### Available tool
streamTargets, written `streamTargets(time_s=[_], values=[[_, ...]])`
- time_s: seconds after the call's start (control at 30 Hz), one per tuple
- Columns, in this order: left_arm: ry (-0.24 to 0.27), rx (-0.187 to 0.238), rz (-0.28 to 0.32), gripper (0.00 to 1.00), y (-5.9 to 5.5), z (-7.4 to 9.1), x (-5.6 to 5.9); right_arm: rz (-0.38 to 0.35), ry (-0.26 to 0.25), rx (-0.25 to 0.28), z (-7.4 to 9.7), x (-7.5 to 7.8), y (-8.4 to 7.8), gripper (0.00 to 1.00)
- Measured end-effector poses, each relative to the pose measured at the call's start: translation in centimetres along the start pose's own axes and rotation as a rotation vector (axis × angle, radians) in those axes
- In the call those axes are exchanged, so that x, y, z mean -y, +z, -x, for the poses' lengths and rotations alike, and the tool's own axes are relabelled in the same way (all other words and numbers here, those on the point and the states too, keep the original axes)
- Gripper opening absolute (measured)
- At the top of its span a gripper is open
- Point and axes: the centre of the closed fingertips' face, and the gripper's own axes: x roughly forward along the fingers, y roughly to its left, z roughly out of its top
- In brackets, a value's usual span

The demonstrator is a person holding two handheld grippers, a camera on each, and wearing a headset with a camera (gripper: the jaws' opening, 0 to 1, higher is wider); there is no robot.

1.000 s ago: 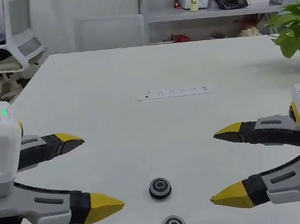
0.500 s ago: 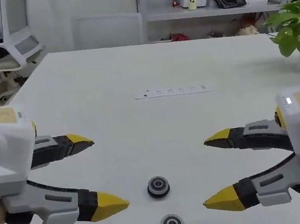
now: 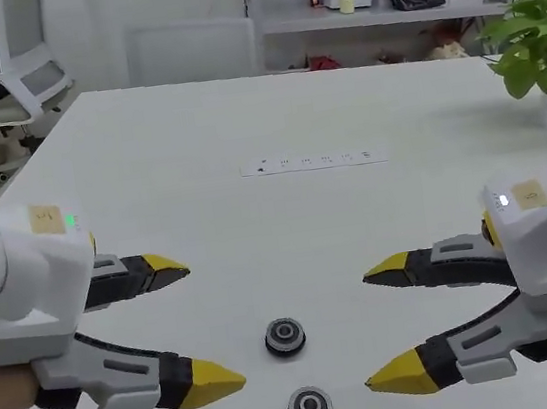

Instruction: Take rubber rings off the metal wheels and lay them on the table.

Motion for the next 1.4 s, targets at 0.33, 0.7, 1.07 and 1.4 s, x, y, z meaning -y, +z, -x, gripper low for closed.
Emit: streamTargets(time_s=[0.33,0.7,1.07,1.4], values=[[-0.041,-0.014,0.023,0.72,-1.2,-1.4,0.6,-0.011,0.04,-0.015,-1.2,-0.4,-1.4,0.58],[-0.067,-0.032,0.032,0.7,-2.2,-2.7,1.1,-0.017,0.075,-0.041,-2.5,-0.7,-2.7,0.55],[-0.11,-0.044,0.042,0.65,-3.1,-3.9,2.1,-0.035,0.107,-0.046,-3.4,-1.1,-3.6,0.52],[-0.136,-0.054,0.059,0.61,-3.7,-4.7,2.5,-0.051,0.129,-0.052,-4.2,-1.4,-4.4,0.48]])
